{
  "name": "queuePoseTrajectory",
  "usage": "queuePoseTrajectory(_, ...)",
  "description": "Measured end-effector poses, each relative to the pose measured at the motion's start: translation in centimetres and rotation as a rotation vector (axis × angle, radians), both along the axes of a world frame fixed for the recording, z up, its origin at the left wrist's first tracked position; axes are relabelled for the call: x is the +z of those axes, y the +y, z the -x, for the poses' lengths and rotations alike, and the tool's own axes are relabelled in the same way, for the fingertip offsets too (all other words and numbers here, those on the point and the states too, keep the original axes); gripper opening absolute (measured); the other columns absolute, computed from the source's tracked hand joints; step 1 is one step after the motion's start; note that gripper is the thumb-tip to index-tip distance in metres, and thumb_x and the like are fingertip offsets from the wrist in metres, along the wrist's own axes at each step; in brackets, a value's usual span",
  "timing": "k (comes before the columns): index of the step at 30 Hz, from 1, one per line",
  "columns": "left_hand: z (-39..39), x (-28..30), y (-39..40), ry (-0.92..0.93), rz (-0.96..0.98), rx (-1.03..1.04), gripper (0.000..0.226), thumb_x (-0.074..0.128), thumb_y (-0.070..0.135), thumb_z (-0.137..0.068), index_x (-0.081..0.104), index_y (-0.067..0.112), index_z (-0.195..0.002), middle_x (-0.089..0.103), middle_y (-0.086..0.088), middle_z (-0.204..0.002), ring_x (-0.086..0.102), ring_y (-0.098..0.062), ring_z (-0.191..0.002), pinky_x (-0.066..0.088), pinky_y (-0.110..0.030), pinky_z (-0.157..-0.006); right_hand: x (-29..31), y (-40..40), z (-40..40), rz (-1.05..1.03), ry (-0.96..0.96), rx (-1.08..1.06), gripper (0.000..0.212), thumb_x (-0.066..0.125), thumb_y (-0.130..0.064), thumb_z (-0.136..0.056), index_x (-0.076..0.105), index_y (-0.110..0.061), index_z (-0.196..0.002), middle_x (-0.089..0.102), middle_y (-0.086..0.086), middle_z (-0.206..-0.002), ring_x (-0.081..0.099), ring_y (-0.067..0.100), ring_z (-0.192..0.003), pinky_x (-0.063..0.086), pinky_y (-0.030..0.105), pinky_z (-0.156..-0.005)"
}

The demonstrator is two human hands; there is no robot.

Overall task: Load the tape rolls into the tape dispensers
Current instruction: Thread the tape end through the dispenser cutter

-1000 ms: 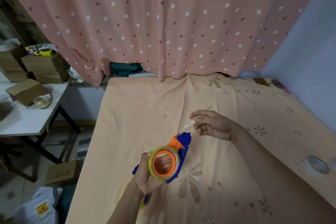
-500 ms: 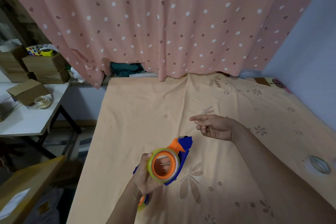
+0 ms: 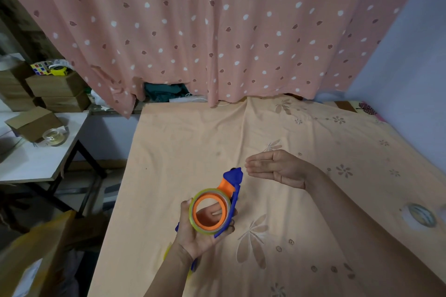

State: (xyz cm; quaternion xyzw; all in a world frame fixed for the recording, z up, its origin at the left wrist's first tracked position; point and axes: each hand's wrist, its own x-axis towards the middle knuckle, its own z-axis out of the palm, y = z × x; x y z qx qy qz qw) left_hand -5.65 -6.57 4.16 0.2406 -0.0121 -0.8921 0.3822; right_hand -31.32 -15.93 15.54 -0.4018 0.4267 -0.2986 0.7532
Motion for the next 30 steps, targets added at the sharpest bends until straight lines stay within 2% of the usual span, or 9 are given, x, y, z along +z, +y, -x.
queuePoseTrajectory(3,0.5,1.1,-0.2,0.110,0.032,-0.008,0.096,0.053,0.057,-0.073,0.049,-0.005,-0.146,0.063,-0.026,-0.112,0.063,-0.032,-0.089,0.053,-0.038,-0.083,-0.2,0.5,-1.0,0.121,0.089,-0.067,0.017,0.071,-0.002,-0.089,0.077,-0.004,-0.104,0.074,0.021,-0.108,0.075,0.029,-0.091,0.060,0.028,-0.080)
queuePoseTrajectory(6,1.1,2.0,-0.4,0.195,0.032,0.036,0.091,0.058,0.054,-0.072,0.056,-0.006,-0.140,0.063,-0.024,-0.112,0.063,-0.029,-0.091,0.052,-0.034,-0.085,-0.5,1.0,-2.9,0.279,0.179,-0.224,0.012,0.072,-0.008,-0.090,0.082,-0.013,-0.095,0.076,0.008,-0.089,0.060,0.020,-0.069,0.055,0.027,-0.070)
queuePoseTrajectory(11,1.6,2.4,-0.7,0.262,-0.006,0.070,0.088,0.054,0.057,-0.078,0.053,-0.006,-0.141,0.063,-0.023,-0.114,0.065,-0.028,-0.094,0.054,-0.032,-0.086,-0.5,1.3,-4.8,0.587,0.341,-0.424,0.014,0.074,-0.011,-0.088,0.082,-0.015,-0.099,0.068,-0.005,-0.100,0.065,0.000,-0.085,0.050,0.012,-0.080)
queuePoseTrajectory(14,1.8,2.4,-0.4,0.270,0.006,0.063,0.090,0.059,0.057,-0.079,0.043,0.000,-0.147,0.062,-0.022,-0.115,0.065,-0.027,-0.094,0.055,-0.033,-0.086,-0.2,1.7,-5.4,0.685,0.345,-0.455,0.018,0.073,-0.008,-0.088,0.080,-0.024,-0.095,0.074,-0.008,-0.105,0.070,0.003,-0.102,0.052,0.014,-0.091)
queuePoseTrajectory(17,1.8,2.4,-0.1,0.254,0.001,0.056,0.094,0.064,0.055,-0.076,0.038,0.003,-0.151,0.062,-0.021,-0.114,0.065,-0.026,-0.093,0.057,-0.033,-0.084,0.0,1.8,-5.5,0.697,0.388,-0.449,0.027,0.072,-0.008,-0.089,0.077,-0.035,-0.092,0.079,-0.015,-0.088,0.075,0.004,-0.092,0.053,0.012,-0.083)
queuePoseTrajectory(20,1.8,2.6,0.0,0.248,-0.030,0.097,0.097,0.056,0.057,-0.081,0.028,0.008,-0.159,0.062,-0.020,-0.112,0.066,-0.027,-0.089,0.058,-0.034,-0.080,-0.2,2.1,-5.6,0.668,0.419,-0.429,0.029,0.070,-0.006,-0.090,0.076,-0.032,-0.102,0.079,-0.014,-0.087,0.075,0.003,-0.091,0.055,0.016,-0.089)
queuePoseTrajectory(23,2.1,3.1,0.0,0.258,-0.059,0.143,0.099,0.058,0.055,-0.079,0.025,0.009,-0.160,0.063,-0.021,-0.111,0.068,-0.029,-0.086,0.060,-0.036,-0.076,-0.5,2.5,-5.8,0.749,0.543,-0.429,0.031,0.071,-0.012,-0.091,0.067,-0.030,-0.116,0.076,-0.023,-0.085,0.071,-0.006,-0.093,0.048,0.005,-0.088)
queuePoseTrajectory(25,2.4,3.4,0.1,0.262,-0.063,0.168,0.099,0.057,0.056,-0.080,0.025,0.008,-0.161,0.063,-0.021,-0.111,0.067,-0.028,-0.084,0.059,-0.035,-0.076,-0.9,2.7,-5.9,0.761,0.549,-0.478,0.022,0.073,-0.015,-0.090,0.065,-0.030,-0.105,0.074,-0.030,-0.081,0.071,-0.008,-0.094,0.047,0.004,-0.085)
queuePoseTrajectory(30,2.9,3.7,0.2,0.275,-0.070,0.186,0.097,0.046,0.064,-0.087,0.025,0.004,-0.160,0.062,-0.021,-0.111,0.066,-0.027,-0.084,0.057,-0.034,-0.077,-2.0,3.2,-5.9,0.755,0.555,-0.575,0.009,0.071,-0.008,-0.090,0.077,-0.015,-0.090,0.077,-0.019,-0.085,0.072,-0.002,-0.086,0.051,0.008,-0.078)
